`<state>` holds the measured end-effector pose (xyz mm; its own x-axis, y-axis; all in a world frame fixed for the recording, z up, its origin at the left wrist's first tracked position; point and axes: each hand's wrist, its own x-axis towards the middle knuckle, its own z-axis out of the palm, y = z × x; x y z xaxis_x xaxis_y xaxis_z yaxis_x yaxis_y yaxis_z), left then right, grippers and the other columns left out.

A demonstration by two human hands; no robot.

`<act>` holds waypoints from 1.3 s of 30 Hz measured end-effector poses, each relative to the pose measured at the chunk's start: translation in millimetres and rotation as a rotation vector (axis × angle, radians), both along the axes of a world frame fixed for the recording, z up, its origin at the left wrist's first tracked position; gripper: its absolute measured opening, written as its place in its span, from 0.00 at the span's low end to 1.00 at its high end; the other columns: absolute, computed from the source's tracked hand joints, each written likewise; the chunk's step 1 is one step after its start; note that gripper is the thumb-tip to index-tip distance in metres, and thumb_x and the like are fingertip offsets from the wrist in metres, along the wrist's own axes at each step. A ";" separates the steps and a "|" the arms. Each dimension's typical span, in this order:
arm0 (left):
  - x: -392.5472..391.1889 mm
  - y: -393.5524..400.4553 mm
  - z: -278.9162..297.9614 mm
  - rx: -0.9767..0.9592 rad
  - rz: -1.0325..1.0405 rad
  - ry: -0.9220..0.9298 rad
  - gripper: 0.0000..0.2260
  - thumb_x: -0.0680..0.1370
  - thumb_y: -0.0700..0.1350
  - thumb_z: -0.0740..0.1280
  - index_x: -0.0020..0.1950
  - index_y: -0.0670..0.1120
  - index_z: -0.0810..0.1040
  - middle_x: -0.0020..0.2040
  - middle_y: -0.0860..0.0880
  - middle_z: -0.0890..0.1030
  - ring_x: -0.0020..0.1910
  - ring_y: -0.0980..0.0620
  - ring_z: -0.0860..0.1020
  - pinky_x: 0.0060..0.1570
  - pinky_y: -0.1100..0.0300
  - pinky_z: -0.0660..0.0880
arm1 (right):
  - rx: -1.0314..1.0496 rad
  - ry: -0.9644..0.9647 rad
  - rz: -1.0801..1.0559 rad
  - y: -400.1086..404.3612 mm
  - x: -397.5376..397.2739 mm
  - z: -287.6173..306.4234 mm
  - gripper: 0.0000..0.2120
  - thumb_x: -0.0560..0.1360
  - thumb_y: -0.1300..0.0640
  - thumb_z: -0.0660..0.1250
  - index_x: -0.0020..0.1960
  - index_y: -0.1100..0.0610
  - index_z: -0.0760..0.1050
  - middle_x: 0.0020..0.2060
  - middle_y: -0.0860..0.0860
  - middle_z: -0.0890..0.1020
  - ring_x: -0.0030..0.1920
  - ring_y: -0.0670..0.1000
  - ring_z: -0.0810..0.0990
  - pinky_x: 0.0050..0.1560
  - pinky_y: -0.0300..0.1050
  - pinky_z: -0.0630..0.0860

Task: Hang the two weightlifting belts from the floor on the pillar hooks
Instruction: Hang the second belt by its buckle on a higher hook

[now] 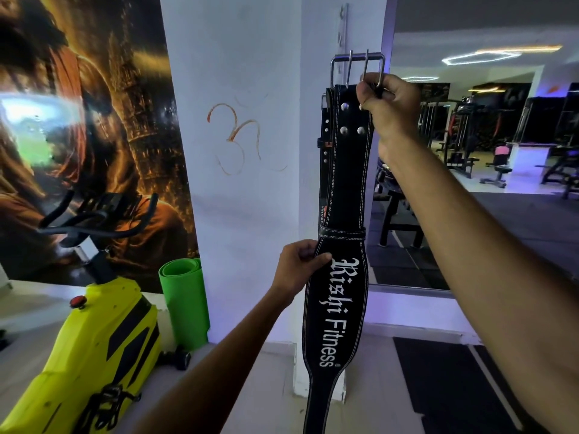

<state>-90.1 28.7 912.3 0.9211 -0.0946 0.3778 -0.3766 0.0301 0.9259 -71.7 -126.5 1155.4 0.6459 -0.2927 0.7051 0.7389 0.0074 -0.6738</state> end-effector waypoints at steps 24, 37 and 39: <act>15.9 0.9 104.5 -0.021 0.167 -0.335 0.03 0.80 0.41 0.68 0.52 0.44 0.81 0.49 0.52 0.82 0.51 0.60 0.79 0.60 0.61 0.75 | 0.014 0.016 -0.011 -13.9 3.7 -40.9 0.19 0.73 0.62 0.73 0.49 0.55 0.62 0.46 0.67 0.79 0.40 0.51 0.79 0.34 0.32 0.73; 42.8 -60.0 196.4 0.183 0.318 -0.511 0.11 0.79 0.45 0.70 0.60 0.45 0.81 0.51 0.50 0.84 0.53 0.48 0.84 0.57 0.49 0.82 | -0.077 -0.018 0.094 -38.9 18.9 -44.5 0.14 0.75 0.65 0.70 0.61 0.60 0.78 0.42 0.55 0.84 0.41 0.48 0.82 0.45 0.37 0.81; 48.7 -62.7 196.4 0.152 0.289 -0.534 0.08 0.77 0.43 0.71 0.56 0.43 0.83 0.50 0.47 0.86 0.50 0.47 0.84 0.55 0.51 0.82 | -0.074 -0.010 0.099 -48.1 24.8 -45.9 0.13 0.75 0.65 0.70 0.59 0.62 0.78 0.46 0.56 0.84 0.44 0.48 0.82 0.46 0.35 0.80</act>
<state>-41.4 -34.0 1108.7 0.6051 0.0417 0.7951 -0.7620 -0.2592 0.5935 -46.9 -174.6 1109.5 0.6621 -0.1747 0.7287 0.7435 0.0311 -0.6681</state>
